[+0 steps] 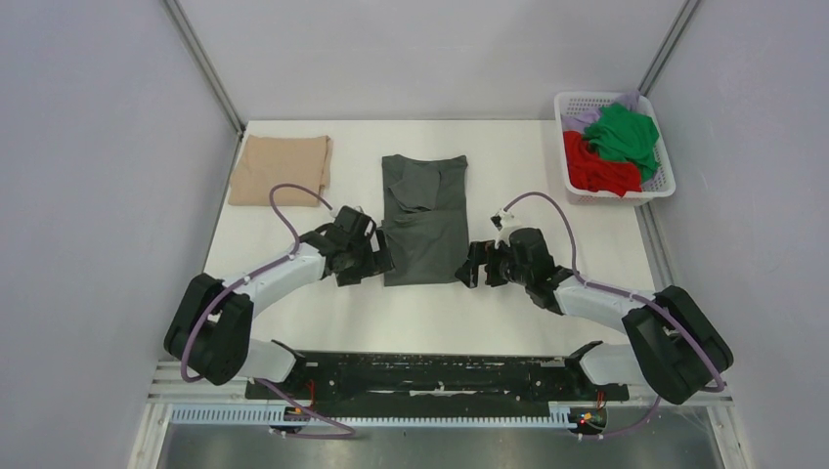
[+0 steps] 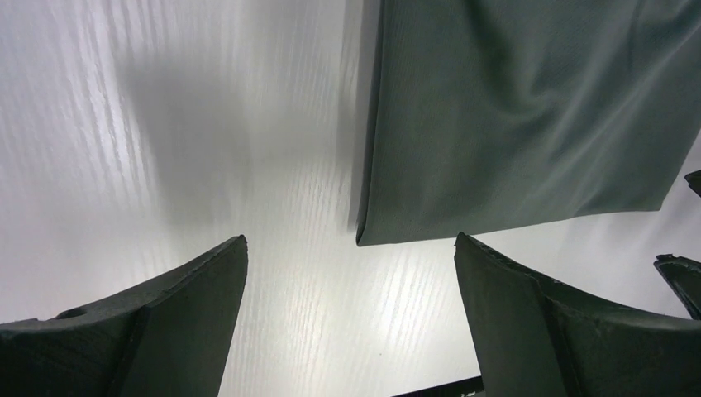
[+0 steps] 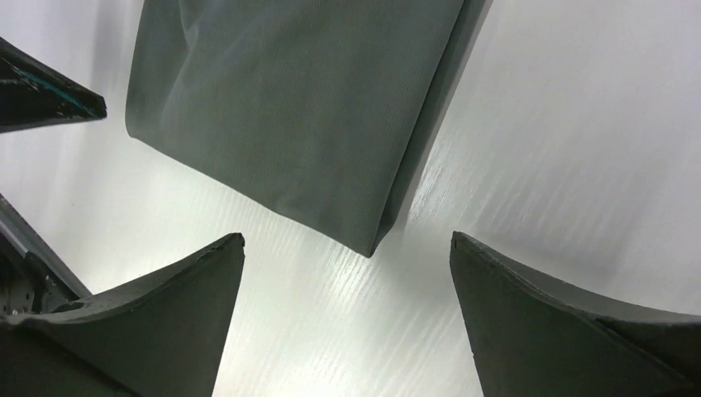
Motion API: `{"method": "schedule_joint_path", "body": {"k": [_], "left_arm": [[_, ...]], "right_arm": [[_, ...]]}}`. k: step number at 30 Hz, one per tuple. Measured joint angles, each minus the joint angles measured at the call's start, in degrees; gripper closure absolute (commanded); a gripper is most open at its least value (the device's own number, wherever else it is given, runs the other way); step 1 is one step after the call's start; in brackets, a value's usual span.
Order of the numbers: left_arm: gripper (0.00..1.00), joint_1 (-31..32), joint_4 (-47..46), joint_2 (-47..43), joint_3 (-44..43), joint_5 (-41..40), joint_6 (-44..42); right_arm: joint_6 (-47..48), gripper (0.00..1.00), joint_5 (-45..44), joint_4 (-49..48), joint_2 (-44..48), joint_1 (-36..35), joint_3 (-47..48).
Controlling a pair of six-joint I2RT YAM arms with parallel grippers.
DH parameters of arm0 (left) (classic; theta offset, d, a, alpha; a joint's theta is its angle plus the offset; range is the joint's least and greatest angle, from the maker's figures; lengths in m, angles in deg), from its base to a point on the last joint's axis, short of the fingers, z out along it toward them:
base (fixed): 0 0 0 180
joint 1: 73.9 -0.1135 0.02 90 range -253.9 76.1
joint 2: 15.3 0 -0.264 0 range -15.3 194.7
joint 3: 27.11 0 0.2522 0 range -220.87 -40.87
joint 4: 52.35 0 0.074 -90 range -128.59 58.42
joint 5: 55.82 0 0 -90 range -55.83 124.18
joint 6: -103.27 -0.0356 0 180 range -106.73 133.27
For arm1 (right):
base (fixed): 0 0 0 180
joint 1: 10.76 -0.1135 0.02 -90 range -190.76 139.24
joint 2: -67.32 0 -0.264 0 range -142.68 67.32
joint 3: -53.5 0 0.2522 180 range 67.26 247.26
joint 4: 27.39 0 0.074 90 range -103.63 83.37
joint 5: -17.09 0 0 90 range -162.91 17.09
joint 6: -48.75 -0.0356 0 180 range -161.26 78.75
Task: Fold and stack the t-shirts
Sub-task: Grab one side of the 2/3 rectangular tshirt with both arms
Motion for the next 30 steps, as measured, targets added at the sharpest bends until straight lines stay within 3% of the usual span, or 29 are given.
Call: {"method": "schedule_joint_path", "body": {"k": [4, 14, 23, 30], "left_arm": [[0.02, 1.7, -1.2, -0.7, 3.5, 1.3, 2.1], [0.27, 3.2, -4.5, 0.4, 5.3, 1.8, 4.7], [0.49, 3.2, -9.0, 3.8, 4.7, 2.7, 6.6], [0.51, 3.2, -11.1, 5.5, 4.3, 4.0, 7.1]], "right_arm": [[-3.3, 0.22, 1.1, -2.1, -0.5, 0.0, -1.9], [-6.2, 0.41, -1.2, -3.5, -4.2, -1.6, -1.4], [-6.9, 0.67, -4.0, -3.7, -6.4, -2.8, -0.5], [-7.0, 0.88, -4.7, -3.5, -7.1, -3.0, -0.5]]}}
